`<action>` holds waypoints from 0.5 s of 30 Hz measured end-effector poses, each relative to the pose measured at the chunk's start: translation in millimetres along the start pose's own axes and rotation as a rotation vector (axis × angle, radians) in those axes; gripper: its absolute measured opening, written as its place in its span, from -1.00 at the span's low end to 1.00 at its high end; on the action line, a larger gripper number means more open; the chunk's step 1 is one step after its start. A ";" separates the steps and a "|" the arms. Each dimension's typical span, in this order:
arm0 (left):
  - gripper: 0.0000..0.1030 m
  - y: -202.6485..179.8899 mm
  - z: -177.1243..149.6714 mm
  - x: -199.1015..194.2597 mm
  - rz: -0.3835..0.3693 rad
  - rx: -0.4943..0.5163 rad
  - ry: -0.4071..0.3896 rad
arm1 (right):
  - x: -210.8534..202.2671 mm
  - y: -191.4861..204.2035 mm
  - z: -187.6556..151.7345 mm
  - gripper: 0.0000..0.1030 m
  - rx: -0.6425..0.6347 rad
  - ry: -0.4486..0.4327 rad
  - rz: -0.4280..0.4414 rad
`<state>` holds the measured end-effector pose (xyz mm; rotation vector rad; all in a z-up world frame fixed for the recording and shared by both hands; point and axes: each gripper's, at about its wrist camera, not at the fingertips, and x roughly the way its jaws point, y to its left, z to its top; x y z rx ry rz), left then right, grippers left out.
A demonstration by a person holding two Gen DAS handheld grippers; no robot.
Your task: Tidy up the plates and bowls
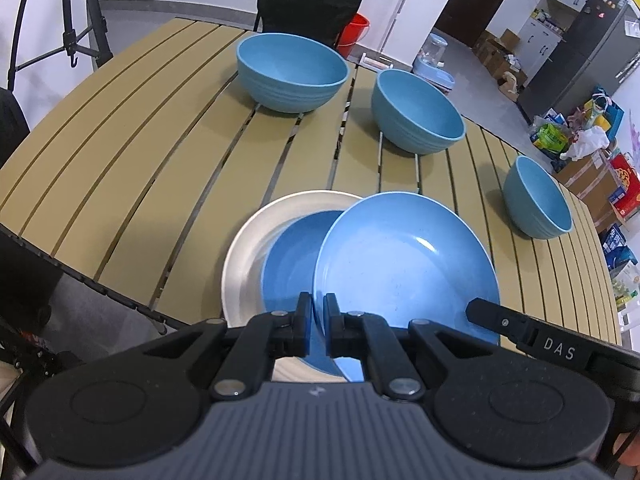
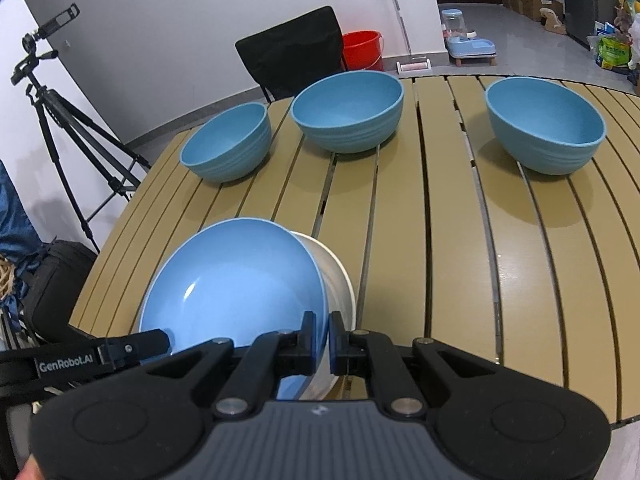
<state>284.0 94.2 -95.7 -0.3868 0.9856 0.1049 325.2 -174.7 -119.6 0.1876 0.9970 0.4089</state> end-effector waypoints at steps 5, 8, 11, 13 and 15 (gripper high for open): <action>-0.88 7.9 3.6 9.0 0.008 -0.009 0.010 | 10.4 5.9 1.1 -0.89 -0.018 0.013 -0.009; -0.88 12.0 5.5 14.5 0.010 -0.009 0.015 | 15.4 10.7 2.1 -0.89 -0.032 0.019 -0.018; -0.88 14.7 5.9 18.6 0.016 -0.006 0.017 | 20.2 14.9 1.9 -0.89 -0.047 0.025 -0.029; -0.88 16.8 6.6 21.2 0.018 -0.003 0.019 | 23.3 18.0 2.3 -0.89 -0.058 0.027 -0.039; -0.88 17.6 6.9 23.0 0.022 0.004 0.018 | 26.3 21.3 2.2 -0.89 -0.070 0.029 -0.049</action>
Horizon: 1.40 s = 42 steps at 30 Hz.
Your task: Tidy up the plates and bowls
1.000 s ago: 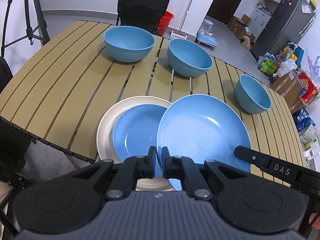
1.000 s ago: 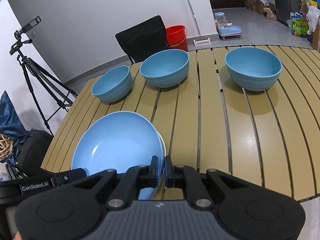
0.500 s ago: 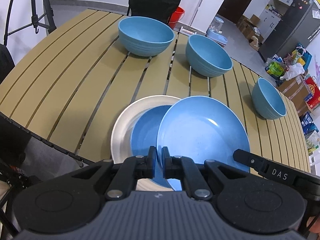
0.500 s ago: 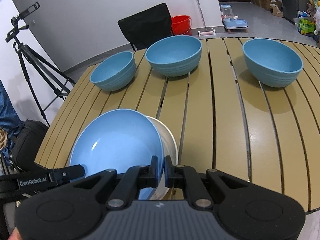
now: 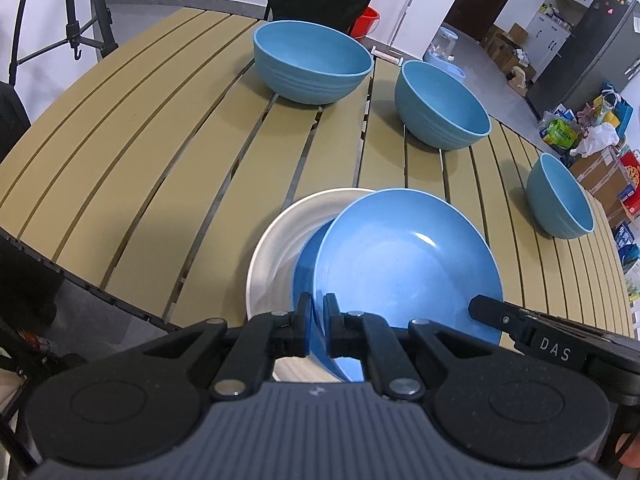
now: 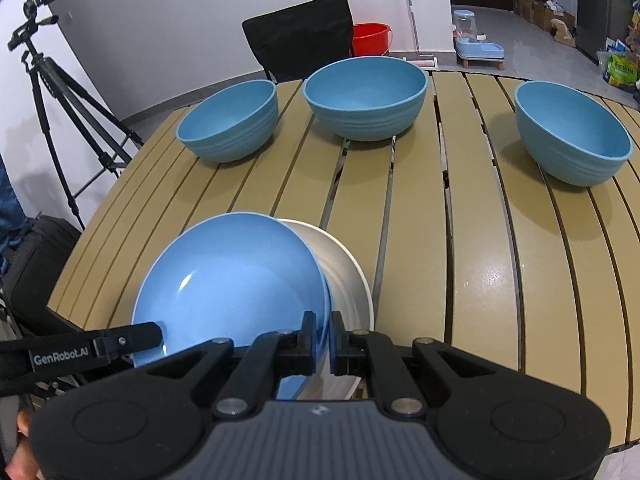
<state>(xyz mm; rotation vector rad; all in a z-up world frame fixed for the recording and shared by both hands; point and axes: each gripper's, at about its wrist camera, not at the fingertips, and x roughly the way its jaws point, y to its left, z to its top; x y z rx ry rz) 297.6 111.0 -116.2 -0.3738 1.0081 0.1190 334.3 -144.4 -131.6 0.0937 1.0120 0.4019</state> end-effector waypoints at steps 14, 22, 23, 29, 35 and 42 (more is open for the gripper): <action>-0.88 -4.4 -2.7 13.0 0.068 0.086 -0.004 | 10.1 21.0 -2.1 -0.87 -0.116 0.000 -0.085; -0.87 -7.6 -4.7 17.3 0.085 0.119 -0.005 | 12.5 29.1 -2.9 -0.85 -0.169 -0.008 -0.126; -0.87 -8.1 -5.2 17.2 0.087 0.123 -0.006 | 12.7 29.6 -2.9 -0.85 -0.173 -0.008 -0.129; -0.86 -10.2 -5.1 17.0 0.094 0.136 -0.008 | 14.0 31.0 -2.5 -0.84 -0.183 -0.003 -0.138; -0.85 -11.5 -6.2 19.9 0.105 0.143 0.004 | 16.5 31.2 -3.0 -0.83 -0.192 -0.001 -0.148; -0.84 -10.2 -6.6 20.8 0.098 0.137 -0.001 | 22.1 25.6 -3.3 -0.81 -0.171 0.021 -0.140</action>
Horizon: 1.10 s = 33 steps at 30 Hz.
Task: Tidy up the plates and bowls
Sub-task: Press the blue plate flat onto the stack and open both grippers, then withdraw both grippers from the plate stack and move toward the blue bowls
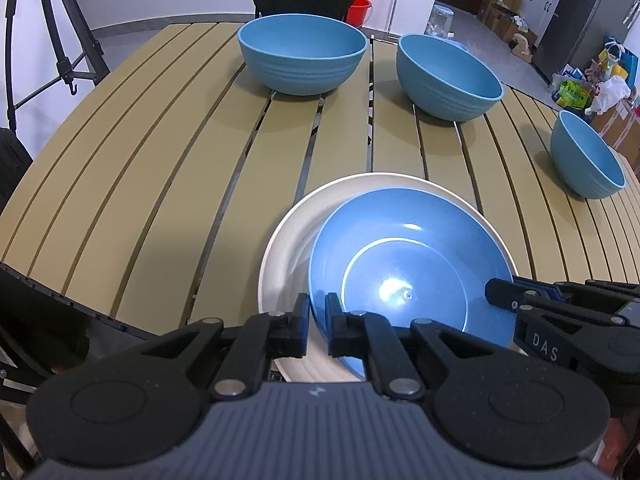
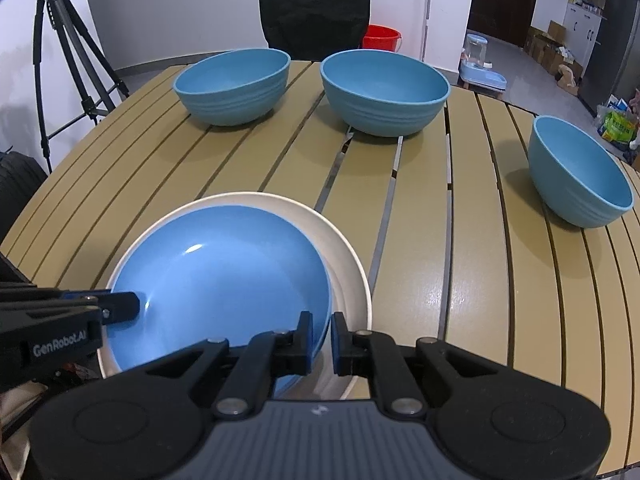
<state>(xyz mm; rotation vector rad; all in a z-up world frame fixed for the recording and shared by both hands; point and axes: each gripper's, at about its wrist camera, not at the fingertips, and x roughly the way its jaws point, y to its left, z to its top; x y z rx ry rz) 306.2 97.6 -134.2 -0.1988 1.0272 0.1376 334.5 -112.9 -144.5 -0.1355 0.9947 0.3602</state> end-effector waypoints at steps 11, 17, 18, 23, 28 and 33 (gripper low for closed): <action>-0.18 5.2 3.9 -28.8 0.010 -0.008 -0.089 | -23.9 -16.6 0.3 -0.22 0.070 -0.065 0.047; 0.57 9.2 0.2 -59.1 0.040 -0.003 -0.165 | -55.3 -33.0 -9.4 0.75 0.109 -0.131 0.061; 0.71 9.0 -2.3 -66.0 0.040 -0.001 -0.184 | -60.8 -35.2 -12.0 0.86 0.112 -0.139 0.063; 1.00 2.9 -15.2 -95.9 0.041 0.014 -0.265 | -83.9 -42.5 -25.8 1.00 0.121 -0.157 0.047; 1.00 -8.8 -30.8 -117.8 0.065 0.028 -0.308 | -111.0 -49.9 -46.2 1.00 0.129 -0.198 0.042; 1.00 -20.2 -47.6 -134.7 0.071 0.033 -0.331 | -135.7 -61.0 -64.7 1.00 0.149 -0.247 0.026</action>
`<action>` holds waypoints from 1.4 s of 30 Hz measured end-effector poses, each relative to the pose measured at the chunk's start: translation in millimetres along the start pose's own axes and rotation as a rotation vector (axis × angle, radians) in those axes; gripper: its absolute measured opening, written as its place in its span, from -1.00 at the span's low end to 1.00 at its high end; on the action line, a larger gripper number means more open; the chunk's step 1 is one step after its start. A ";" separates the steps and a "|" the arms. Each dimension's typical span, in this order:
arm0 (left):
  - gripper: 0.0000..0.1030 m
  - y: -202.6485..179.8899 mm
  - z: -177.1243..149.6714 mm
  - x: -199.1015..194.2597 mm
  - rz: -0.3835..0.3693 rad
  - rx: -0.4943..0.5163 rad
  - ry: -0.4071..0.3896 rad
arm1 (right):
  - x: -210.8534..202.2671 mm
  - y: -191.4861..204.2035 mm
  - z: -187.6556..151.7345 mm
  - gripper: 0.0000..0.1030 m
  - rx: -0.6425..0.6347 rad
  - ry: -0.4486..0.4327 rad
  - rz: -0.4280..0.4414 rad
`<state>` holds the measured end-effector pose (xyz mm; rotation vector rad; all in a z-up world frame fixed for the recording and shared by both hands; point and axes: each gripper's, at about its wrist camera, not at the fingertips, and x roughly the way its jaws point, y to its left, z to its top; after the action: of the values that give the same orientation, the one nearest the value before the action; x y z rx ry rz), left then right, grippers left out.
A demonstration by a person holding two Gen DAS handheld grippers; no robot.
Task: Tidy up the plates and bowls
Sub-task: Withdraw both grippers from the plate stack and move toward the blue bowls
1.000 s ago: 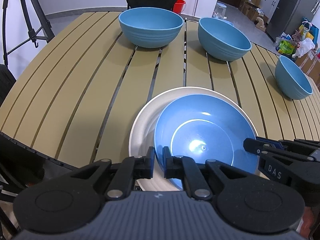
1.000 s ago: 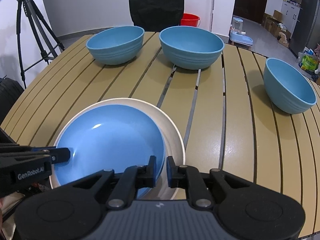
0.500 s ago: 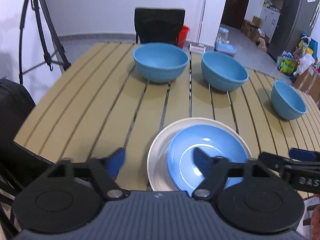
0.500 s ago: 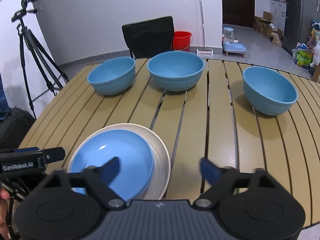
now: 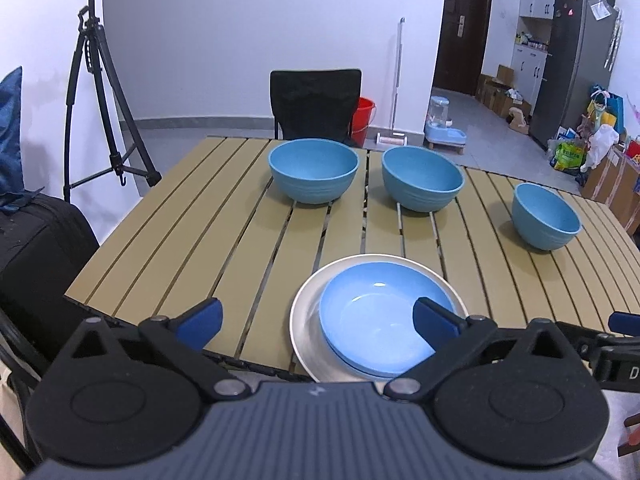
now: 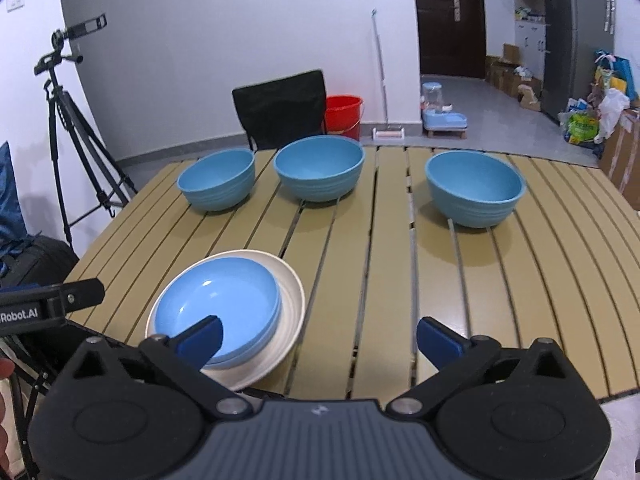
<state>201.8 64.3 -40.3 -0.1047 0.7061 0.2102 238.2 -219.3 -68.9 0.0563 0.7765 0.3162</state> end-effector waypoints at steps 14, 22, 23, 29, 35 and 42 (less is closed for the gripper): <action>1.00 -21.7 -30.2 -55.0 -0.041 -0.024 -0.097 | -72.5 -33.9 -42.1 1.00 0.032 -0.132 -0.047; 1.00 -34.7 -43.7 -68.6 -0.059 -0.033 -0.099 | -96.2 -53.2 -72.6 1.00 0.063 -0.128 -0.074; 1.00 -35.7 -43.5 -70.0 -0.060 -0.031 -0.103 | -98.8 -55.9 -73.7 1.00 0.066 -0.130 -0.080; 1.00 -47.2 -45.5 -78.1 -0.072 -0.001 -0.121 | -112.0 -69.9 -73.7 1.00 0.089 -0.157 -0.098; 1.00 -55.5 -45.5 -78.6 -0.081 0.017 -0.123 | -114.6 -75.7 -75.7 1.00 0.091 -0.163 -0.110; 1.00 -65.7 -38.7 -72.1 -0.113 0.032 -0.096 | -119.5 -86.9 -69.5 1.00 0.096 -0.161 -0.097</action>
<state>138.8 -17.4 -21.0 -0.1031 0.6063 0.0946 132.4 -342.5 -51.7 0.1325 0.6325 0.1800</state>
